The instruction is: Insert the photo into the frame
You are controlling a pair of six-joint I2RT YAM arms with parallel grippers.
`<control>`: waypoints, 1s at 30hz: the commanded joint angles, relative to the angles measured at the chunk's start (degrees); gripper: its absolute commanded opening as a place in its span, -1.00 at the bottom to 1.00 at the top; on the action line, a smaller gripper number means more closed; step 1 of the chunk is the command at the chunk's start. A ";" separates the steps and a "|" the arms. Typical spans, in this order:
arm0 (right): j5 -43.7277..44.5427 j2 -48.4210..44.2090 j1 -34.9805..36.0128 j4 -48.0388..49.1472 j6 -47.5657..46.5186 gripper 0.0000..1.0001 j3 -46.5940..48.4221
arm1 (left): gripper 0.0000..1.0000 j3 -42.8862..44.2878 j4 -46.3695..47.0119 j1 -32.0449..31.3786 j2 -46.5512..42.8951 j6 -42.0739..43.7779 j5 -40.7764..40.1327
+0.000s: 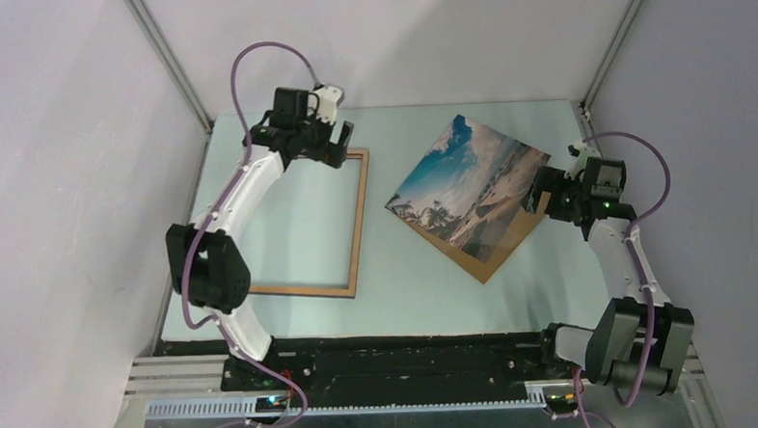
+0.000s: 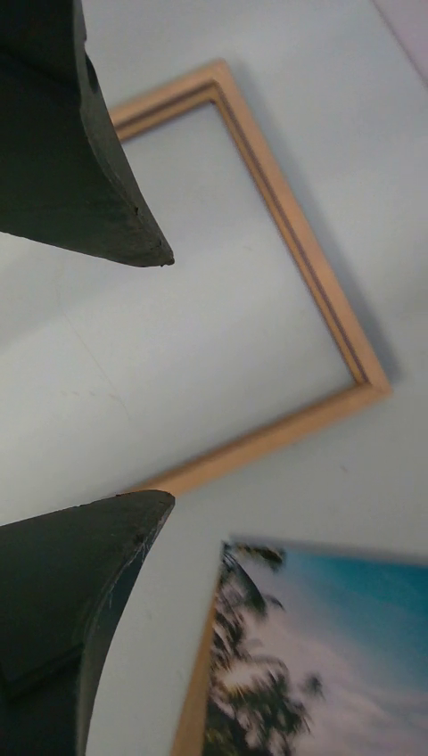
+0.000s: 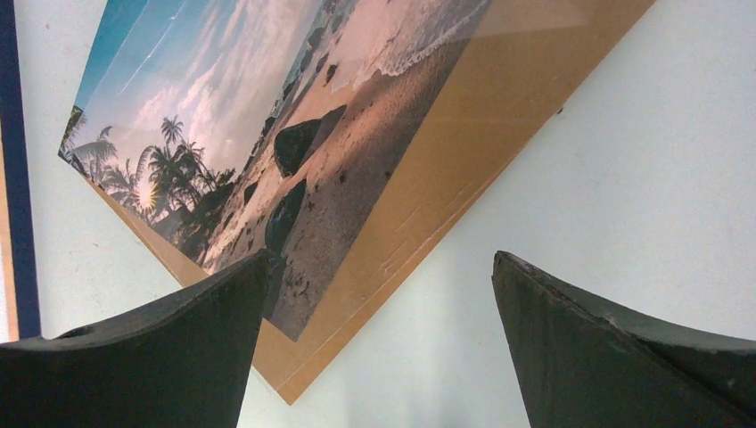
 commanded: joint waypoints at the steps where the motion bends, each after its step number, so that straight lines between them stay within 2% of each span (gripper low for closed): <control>1: -3.10 1.38 -1.77 3.16 3.39 1.00 -1.20 | 0.99 7.65 1.21 -3.49 5.53 -4.42 4.70; 5: -5.44 3.96 -4.02 5.36 5.52 1.00 -3.26 | 0.99 14.75 1.20 -5.02 15.31 -7.98 7.67; 13: -9.73 9.62 -8.72 7.70 7.80 1.00 -4.95 | 0.99 27.60 1.20 -7.80 28.64 -16.46 12.80; 30: -12.96 19.59 -12.48 10.47 9.75 0.94 -4.56 | 0.99 40.05 1.30 -16.38 42.51 -21.58 16.31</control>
